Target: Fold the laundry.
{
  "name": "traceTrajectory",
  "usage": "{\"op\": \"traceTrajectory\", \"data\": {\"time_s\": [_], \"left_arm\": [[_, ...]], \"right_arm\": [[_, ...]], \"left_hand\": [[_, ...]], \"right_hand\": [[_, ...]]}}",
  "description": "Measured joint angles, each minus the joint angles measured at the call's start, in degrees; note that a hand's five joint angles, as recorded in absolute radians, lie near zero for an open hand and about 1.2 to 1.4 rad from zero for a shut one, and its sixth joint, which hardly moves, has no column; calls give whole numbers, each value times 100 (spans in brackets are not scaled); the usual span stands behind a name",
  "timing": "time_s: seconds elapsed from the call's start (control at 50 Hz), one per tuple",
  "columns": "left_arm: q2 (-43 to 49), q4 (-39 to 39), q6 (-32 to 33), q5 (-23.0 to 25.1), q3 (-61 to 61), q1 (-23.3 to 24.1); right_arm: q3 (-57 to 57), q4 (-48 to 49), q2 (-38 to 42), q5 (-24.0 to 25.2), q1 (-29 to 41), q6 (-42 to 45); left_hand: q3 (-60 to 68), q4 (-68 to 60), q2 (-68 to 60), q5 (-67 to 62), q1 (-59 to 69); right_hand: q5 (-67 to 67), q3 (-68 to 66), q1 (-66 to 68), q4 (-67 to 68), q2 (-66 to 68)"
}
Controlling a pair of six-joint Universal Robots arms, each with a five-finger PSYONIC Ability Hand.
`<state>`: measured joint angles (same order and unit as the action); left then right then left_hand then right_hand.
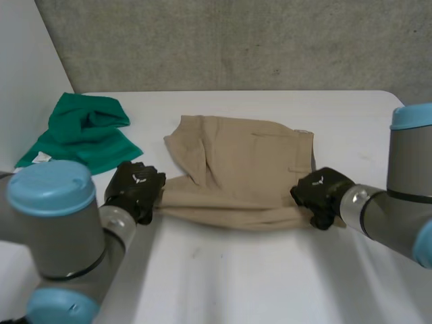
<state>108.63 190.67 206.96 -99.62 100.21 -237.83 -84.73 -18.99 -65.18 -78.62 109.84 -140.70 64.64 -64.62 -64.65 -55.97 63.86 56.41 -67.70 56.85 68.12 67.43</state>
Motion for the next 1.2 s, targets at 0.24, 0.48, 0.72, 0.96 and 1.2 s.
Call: {"op": "traceTrajectory", "data": {"time_s": [0.24,0.48,0.72,0.96,1.2], "left_arm": [[-696,-1484,112,37,795,647],[-704,-1208,327,91,257,554],[771,-345,262,1532,-1763,-3],[2610,-973,238,2065,-3727,-148],[3318,-1475,230,2215,-4570,-254]], "right_arm": [[-1409,-780,-1251,-31,-7,1347],[-1973,-296,-1501,37,-6,1467],[-2275,360,-1470,48,-11,1120],[-2431,572,-1463,47,-20,972],[-2615,704,-1469,52,-221,938]], "left_hand": [[-656,659,664,676,-561],[-5138,5201,5184,5258,-5026],[-5059,5046,5043,5177,-4959],[-4282,4267,4280,4377,-4187],[-2224,2240,2219,2406,-2209]], "right_hand": [[0,0,0,0,2],[0,0,0,0,3],[0,0,5,0,15],[0,0,27,0,15],[0,0,27,0,20]]}}
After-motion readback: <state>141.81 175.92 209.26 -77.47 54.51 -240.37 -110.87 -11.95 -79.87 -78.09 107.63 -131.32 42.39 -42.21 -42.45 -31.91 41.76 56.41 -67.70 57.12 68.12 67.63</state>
